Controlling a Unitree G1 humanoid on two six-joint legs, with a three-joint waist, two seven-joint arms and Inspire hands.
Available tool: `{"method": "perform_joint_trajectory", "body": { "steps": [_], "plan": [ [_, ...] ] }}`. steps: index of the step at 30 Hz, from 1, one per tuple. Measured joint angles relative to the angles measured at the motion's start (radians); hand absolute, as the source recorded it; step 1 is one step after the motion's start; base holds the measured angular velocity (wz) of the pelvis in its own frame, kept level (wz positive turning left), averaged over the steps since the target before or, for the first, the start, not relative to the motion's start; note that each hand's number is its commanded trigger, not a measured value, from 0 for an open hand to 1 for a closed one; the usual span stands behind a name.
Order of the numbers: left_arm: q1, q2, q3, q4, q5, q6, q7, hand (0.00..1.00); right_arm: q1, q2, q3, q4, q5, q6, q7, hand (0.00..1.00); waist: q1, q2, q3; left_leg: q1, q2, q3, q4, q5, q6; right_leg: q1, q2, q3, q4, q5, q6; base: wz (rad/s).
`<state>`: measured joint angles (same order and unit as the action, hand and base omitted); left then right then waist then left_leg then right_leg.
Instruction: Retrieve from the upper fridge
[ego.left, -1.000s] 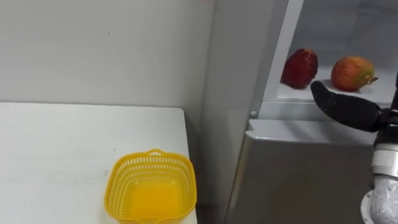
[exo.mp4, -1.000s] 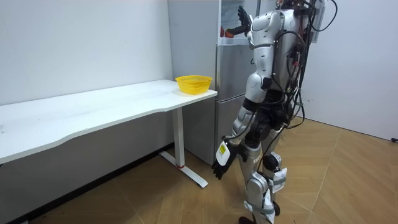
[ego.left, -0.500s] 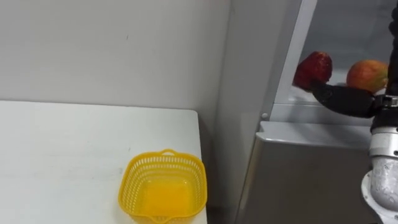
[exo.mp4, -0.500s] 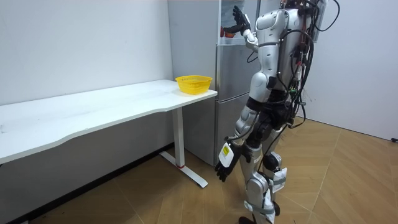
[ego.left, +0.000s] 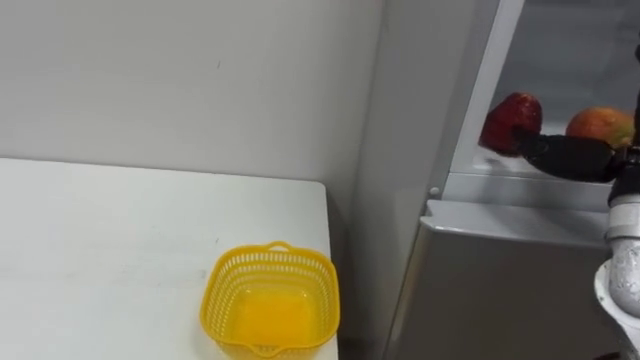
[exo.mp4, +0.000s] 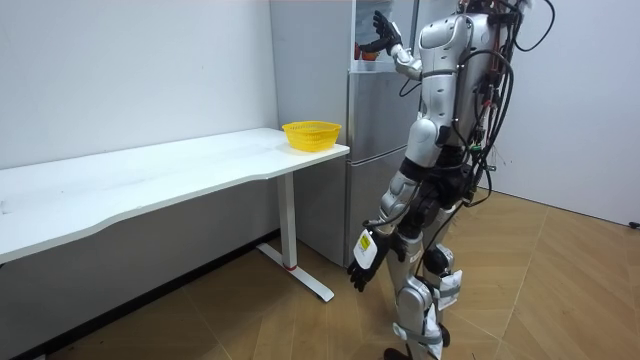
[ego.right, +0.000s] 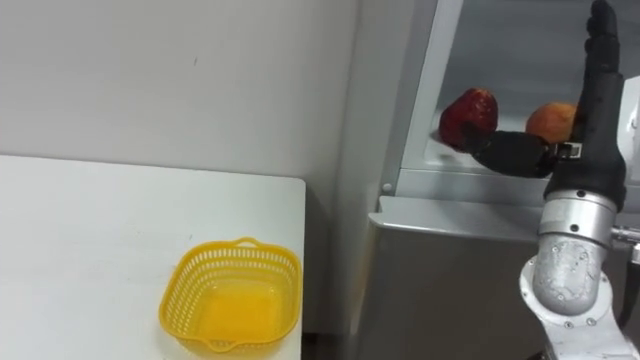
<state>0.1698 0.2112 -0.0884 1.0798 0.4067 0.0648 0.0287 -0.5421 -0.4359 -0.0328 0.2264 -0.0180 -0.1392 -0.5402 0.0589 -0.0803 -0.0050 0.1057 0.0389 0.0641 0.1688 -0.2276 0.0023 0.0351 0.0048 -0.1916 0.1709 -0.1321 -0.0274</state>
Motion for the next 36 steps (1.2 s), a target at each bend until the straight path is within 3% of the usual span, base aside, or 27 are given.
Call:
{"method": "perform_joint_trajectory", "body": {
  "steps": [5,15,25,30,36],
  "plan": [
    [0.000,0.001,0.020,0.000,0.000,0.000,-0.001,0.00,-0.001,-0.001,-0.002,0.000,0.013,0.009,0.017,0.00,0.000,0.001,0.0007,-0.009,-0.001,-0.010,0.001,0.000,0.000,-0.002,-0.001,-0.005,-0.001,0.000,0.000,0.02],
    [0.001,0.006,0.036,0.000,0.000,0.003,0.007,0.00,-0.048,-0.012,-0.001,0.065,0.049,0.031,0.043,0.00,0.001,-0.010,0.0105,-0.014,-0.001,-0.012,0.001,0.000,0.000,-0.002,0.000,-0.011,-0.001,0.000,0.000,0.01],
    [0.018,0.007,0.058,-0.037,0.000,0.022,0.004,0.00,-0.051,-0.043,0.008,0.083,0.050,0.065,0.093,0.00,0.027,-0.011,0.0075,-0.026,-0.003,-0.015,0.010,0.000,0.000,-0.016,0.002,-0.007,0.000,0.000,0.000,-0.01],
    [0.017,0.007,0.067,-0.039,0.000,0.021,-0.002,0.00,-0.144,-0.058,0.048,0.200,0.070,0.073,0.120,0.00,0.029,-0.013,0.0065,-0.025,-0.002,-0.023,0.011,0.000,-0.001,-0.014,-0.001,-0.013,0.000,0.000,-0.001,0.03],
    [0.027,0.013,0.088,-0.046,0.001,0.022,-0.023,0.00,-0.165,-0.080,0.058,0.242,0.057,0.076,0.156,0.00,0.033,-0.029,0.0041,-0.026,-0.001,-0.028,0.012,0.001,-0.001,-0.011,-0.001,-0.026,0.000,0.000,-0.001,0.04]
  ]
}}
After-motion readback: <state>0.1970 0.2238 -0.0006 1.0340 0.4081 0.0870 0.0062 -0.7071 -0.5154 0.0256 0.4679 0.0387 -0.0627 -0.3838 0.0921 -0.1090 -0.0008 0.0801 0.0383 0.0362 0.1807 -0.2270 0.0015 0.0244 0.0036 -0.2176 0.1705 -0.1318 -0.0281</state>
